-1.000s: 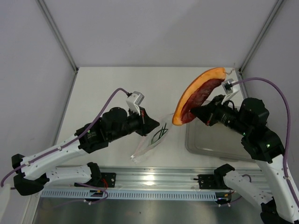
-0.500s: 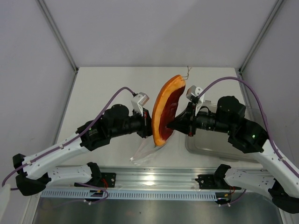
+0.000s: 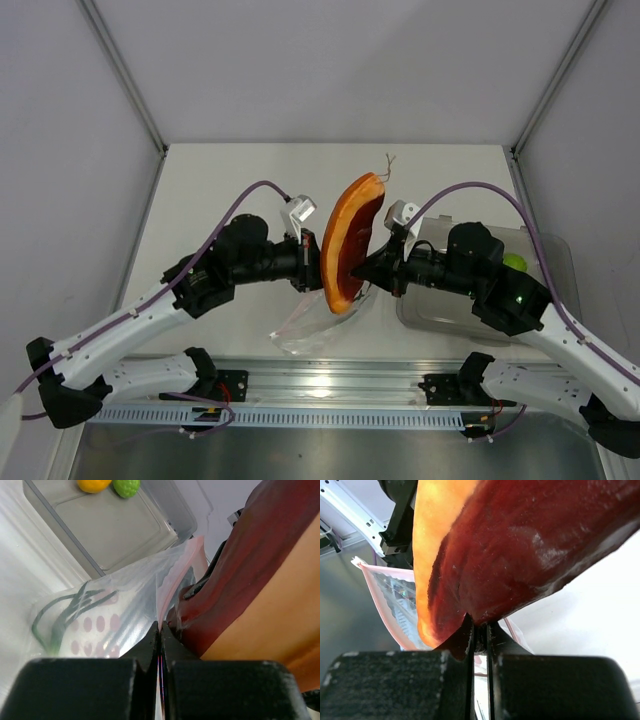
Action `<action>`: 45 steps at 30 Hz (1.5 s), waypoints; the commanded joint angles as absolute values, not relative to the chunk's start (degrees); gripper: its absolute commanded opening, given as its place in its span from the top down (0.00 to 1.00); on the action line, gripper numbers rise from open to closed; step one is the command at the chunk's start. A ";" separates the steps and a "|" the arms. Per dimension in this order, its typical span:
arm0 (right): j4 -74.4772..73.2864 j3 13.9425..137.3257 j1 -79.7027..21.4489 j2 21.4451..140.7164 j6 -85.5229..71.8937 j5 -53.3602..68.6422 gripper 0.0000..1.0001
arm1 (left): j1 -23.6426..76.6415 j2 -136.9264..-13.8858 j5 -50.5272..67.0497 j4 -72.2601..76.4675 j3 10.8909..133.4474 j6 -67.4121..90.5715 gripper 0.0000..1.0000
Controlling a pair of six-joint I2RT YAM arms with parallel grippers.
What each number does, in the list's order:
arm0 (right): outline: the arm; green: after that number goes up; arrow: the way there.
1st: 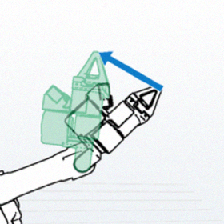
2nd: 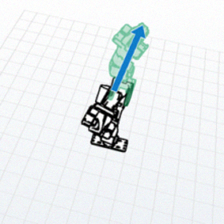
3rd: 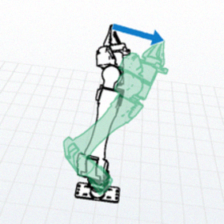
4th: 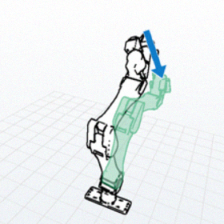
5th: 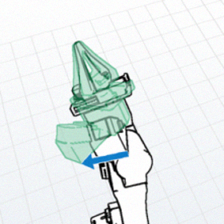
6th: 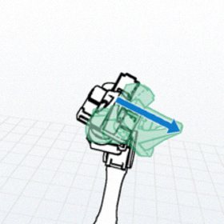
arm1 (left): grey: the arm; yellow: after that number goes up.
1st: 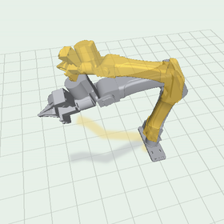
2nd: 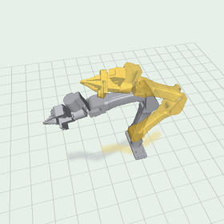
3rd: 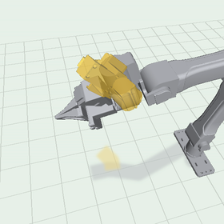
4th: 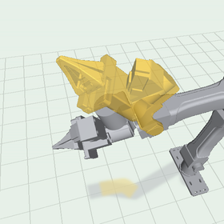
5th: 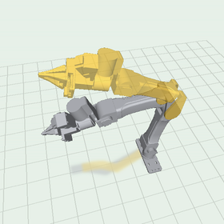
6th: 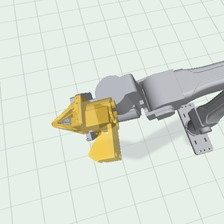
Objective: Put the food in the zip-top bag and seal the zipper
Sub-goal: Place the fake food in the zipper food storage bag.
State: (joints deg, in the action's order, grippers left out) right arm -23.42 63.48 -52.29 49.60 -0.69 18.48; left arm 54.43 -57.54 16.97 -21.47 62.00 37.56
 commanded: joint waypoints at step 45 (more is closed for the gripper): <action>-22.67 60.82 -54.58 41.93 -5.53 6.77 0.38 | 51.33 -55.28 24.17 -14.06 60.64 41.31 0.99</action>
